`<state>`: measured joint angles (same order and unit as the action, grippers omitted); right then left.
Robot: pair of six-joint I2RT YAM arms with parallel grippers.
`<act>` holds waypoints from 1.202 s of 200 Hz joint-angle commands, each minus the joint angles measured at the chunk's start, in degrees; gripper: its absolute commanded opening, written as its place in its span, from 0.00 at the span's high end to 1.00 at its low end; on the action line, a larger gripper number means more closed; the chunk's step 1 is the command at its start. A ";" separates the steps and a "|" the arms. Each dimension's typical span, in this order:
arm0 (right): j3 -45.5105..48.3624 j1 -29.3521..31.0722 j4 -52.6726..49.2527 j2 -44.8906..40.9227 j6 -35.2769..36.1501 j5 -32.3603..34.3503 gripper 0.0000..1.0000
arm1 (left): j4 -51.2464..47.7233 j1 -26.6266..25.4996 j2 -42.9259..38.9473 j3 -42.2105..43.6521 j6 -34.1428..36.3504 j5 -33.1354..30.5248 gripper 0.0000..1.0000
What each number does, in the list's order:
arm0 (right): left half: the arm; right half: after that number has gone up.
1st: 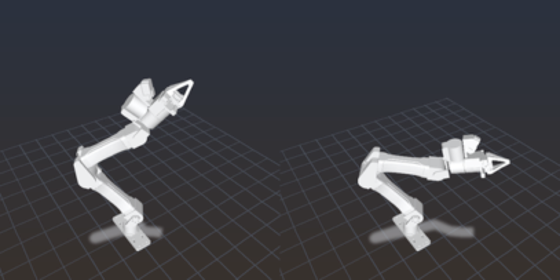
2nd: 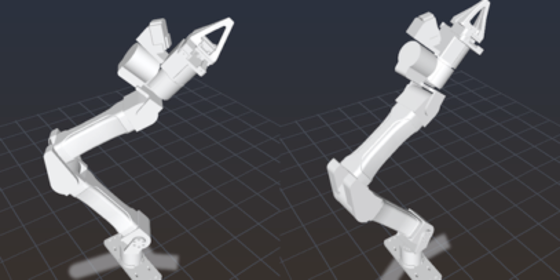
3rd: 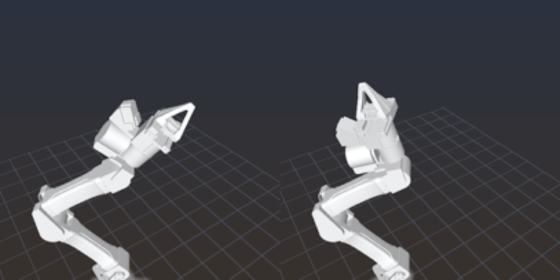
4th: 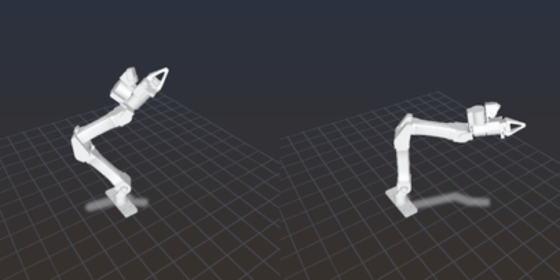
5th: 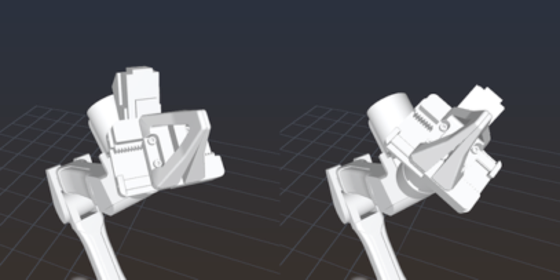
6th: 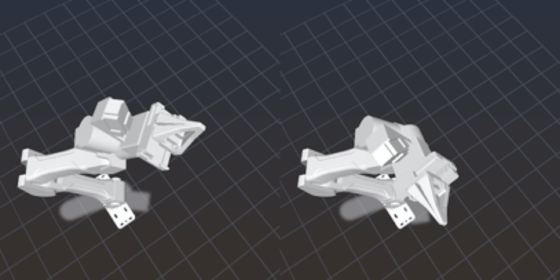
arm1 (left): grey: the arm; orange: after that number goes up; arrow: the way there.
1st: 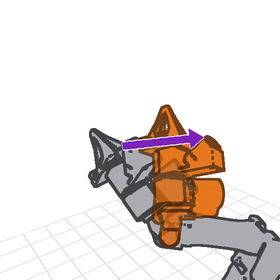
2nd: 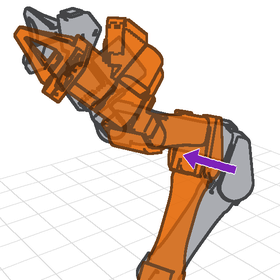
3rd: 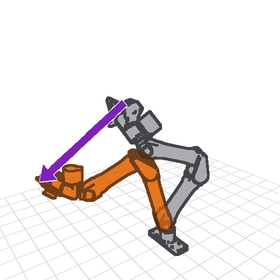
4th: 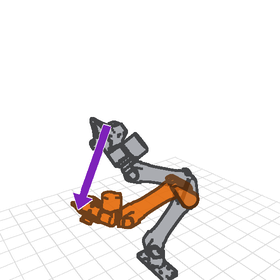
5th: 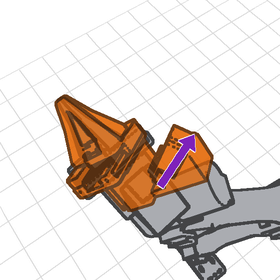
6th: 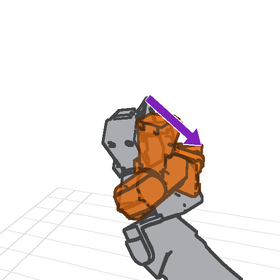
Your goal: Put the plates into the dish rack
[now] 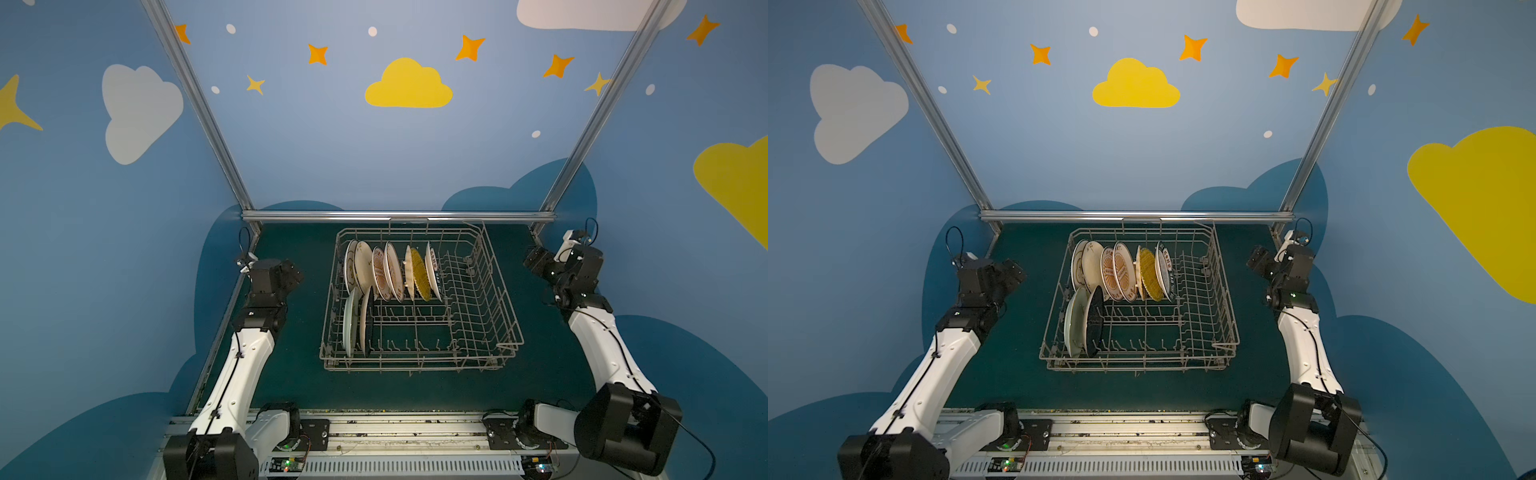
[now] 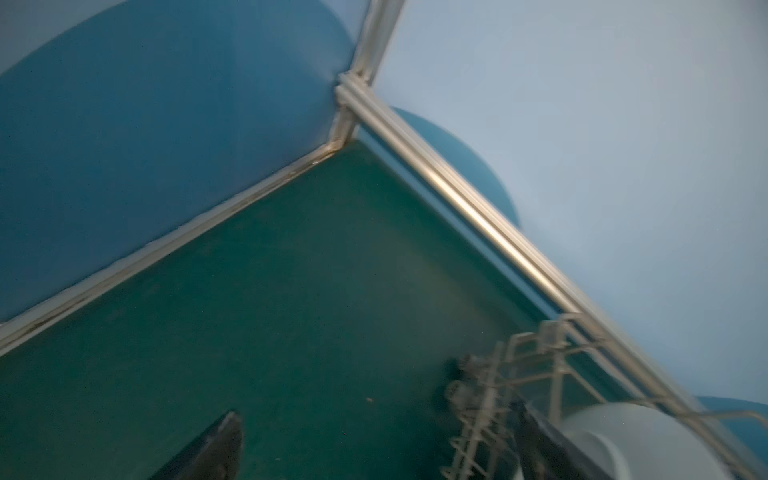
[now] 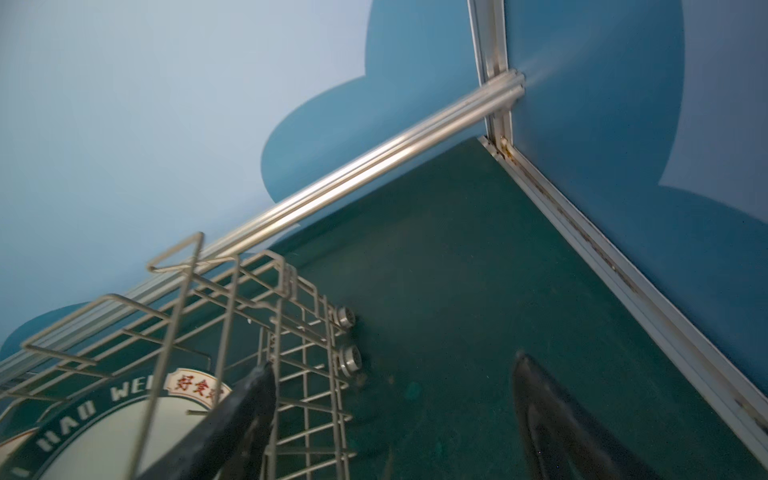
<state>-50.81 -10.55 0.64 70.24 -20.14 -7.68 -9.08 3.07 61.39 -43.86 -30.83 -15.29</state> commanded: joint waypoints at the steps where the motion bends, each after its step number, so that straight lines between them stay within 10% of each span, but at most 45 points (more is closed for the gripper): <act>1: 5.12 -0.26 9.91 -2.68 1.33 -1.67 0.13 | 8.26 1.40 2.85 5.43 0.84 -8.43 0.00; 153: 23.10 -0.48 18.43 0.20 5.66 -1.64 0.13 | 61.13 -4.19 27.08 23.59 24.91 -0.83 0.00; 240: 25.13 4.64 25.23 4.98 10.88 -0.26 0.13 | 52.66 -4.02 25.98 20.21 25.75 0.52 0.00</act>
<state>-25.15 -7.79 23.11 74.43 -12.38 -9.19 42.70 -1.17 87.48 -22.98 -6.00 -15.42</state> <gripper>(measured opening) 0.868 0.998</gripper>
